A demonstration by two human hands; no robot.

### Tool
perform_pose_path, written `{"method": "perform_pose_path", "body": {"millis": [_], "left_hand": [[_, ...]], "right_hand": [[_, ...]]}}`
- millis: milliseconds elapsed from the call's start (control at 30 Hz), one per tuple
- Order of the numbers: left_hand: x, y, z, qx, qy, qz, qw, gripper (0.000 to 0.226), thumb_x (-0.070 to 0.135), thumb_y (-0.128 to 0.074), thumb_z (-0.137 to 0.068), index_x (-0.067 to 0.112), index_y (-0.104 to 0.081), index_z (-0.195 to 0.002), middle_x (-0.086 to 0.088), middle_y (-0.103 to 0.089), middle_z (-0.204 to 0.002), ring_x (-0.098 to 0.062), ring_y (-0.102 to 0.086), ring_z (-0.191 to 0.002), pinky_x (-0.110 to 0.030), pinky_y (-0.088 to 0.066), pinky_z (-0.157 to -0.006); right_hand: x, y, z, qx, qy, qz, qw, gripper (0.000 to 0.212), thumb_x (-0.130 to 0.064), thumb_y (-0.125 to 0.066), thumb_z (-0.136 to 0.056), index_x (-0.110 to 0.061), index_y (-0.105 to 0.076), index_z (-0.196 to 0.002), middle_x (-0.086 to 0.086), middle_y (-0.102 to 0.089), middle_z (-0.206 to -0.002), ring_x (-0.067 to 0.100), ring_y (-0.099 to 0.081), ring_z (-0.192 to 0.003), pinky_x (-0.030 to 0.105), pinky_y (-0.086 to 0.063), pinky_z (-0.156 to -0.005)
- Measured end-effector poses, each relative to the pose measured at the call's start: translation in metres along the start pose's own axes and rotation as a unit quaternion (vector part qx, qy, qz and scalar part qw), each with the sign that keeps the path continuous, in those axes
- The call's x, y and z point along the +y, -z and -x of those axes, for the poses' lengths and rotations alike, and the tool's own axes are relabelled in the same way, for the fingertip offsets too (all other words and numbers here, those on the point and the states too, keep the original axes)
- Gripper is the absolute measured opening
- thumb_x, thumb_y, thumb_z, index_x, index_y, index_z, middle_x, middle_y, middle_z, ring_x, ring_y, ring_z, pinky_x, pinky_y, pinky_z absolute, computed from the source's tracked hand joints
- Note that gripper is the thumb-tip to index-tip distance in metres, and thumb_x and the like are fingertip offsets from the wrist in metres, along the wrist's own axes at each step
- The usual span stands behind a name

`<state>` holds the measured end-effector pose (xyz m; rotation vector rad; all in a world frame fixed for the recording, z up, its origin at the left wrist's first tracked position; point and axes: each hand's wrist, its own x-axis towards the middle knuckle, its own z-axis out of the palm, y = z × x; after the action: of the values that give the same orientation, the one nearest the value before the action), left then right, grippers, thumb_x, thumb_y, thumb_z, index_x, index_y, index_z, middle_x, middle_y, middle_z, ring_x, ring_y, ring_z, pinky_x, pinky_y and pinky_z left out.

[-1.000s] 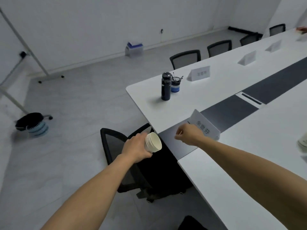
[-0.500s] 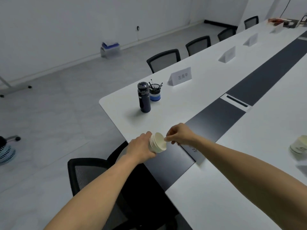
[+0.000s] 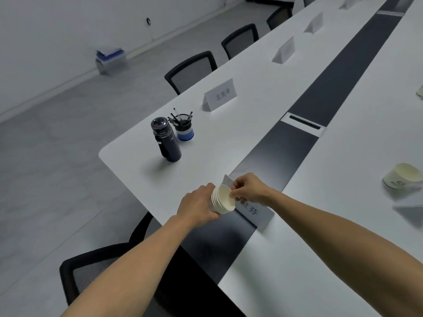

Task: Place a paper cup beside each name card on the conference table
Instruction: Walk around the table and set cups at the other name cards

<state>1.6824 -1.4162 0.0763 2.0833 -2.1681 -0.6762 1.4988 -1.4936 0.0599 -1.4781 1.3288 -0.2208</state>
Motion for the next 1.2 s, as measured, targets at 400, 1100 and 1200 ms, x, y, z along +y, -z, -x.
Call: {"method": "perform_pose_path", "body": {"millis": [400,1100,1200], "left_hand": [[0.009,0.005,-0.055,-0.011,0.028,0.026,0.999,0.058,0.039,-0.076,-0.066,0.024,-0.045,-0.112,0.002,-0.059,-0.103,-0.026,-0.06,-0.09,-0.04,-0.052,-0.075],[-0.024,-0.031,-0.024,-0.039,0.067,0.038,0.996,0.059,0.04,-0.076,-0.066,0.024,-0.045,-0.113,0.001,-0.058,-0.105,-0.024,-0.059,-0.091,-0.034,-0.05,-0.072],[-0.028,-0.018,-0.013,-0.02,0.07,0.041,0.997,0.057,0.038,-0.075,-0.067,0.024,-0.045,-0.113,0.002,-0.058,-0.104,-0.025,-0.059,-0.091,-0.035,-0.049,-0.072]], "right_hand": [[0.015,0.094,-0.021,0.198,-0.031,-0.105,0.974,0.009,-0.006,-0.06,-0.089,0.0,-0.062,-0.082,0.013,-0.066,-0.074,0.016,-0.053,-0.055,0.027,-0.043,-0.05],[0.076,0.068,-0.05,0.208,-0.166,0.108,0.958,0.024,-0.027,-0.066,-0.086,-0.002,-0.068,-0.086,0.01,-0.075,-0.074,0.031,-0.072,-0.075,0.044,-0.06,-0.075],[0.053,0.069,-0.038,0.223,-0.141,0.172,0.949,0.028,-0.03,-0.064,-0.087,-0.003,-0.069,-0.09,0.013,-0.074,-0.085,0.032,-0.069,-0.081,0.04,-0.056,-0.072]]}}
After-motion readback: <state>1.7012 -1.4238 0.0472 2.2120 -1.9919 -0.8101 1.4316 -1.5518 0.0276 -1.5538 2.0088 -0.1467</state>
